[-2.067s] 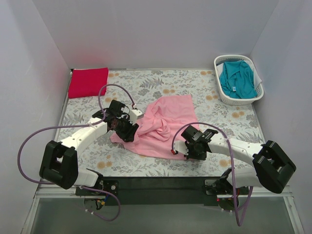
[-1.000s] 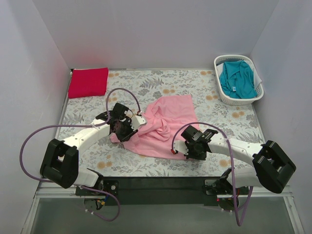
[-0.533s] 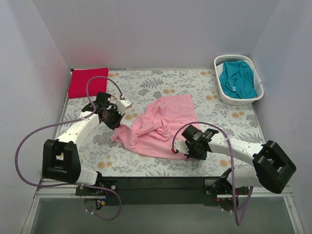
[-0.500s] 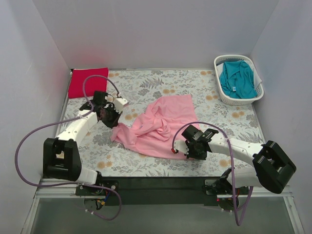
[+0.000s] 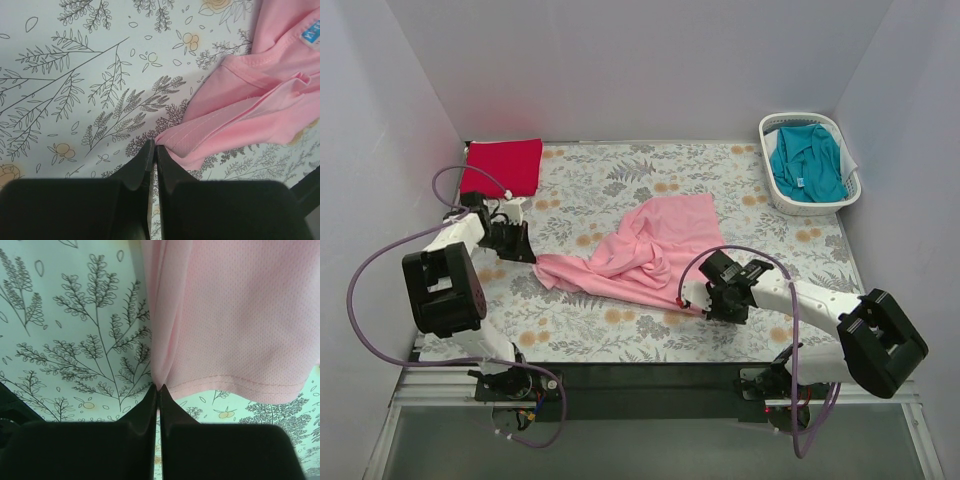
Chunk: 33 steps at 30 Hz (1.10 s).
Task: Fold and stack the t-shirts
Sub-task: Flatten the tshirt out
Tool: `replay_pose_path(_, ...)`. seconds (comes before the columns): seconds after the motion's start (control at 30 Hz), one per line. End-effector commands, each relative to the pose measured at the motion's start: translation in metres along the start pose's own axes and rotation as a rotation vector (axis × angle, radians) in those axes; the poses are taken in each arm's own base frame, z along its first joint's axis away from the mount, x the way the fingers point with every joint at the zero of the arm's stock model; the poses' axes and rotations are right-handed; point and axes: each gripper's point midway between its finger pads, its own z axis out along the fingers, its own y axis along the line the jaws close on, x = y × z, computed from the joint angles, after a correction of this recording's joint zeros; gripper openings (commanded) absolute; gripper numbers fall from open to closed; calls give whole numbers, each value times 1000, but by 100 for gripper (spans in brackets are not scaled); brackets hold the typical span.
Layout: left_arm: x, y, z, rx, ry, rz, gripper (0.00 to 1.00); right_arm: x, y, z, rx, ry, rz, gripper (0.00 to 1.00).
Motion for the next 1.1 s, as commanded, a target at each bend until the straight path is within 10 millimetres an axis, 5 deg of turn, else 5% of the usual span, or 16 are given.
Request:
replay_pose_path(0.0,-24,-19,-24,79,-96,91,0,5,-7,-3,-2,0,23,1)
replay_pose_path(0.23,0,-38,-19,120,-60,139,0,-6,-11,-6,-27,-18,44,1)
replay_pose_path(0.43,-8,-30,-9,117,-79,77,2,-12,-10,-6,-54,-32,45,1)
replay_pose_path(0.73,-14,-44,-10,221,-71,67,39,-9,-9,-6,-63,-16,43,1)
replay_pose_path(0.9,-23,-43,-14,206,-101,65,45,-8,-7,-4,-71,-13,40,1)
replay_pose_path(1.07,-28,-15,-5,86,-73,12,47,-8,-6,-4,-75,-10,40,1)
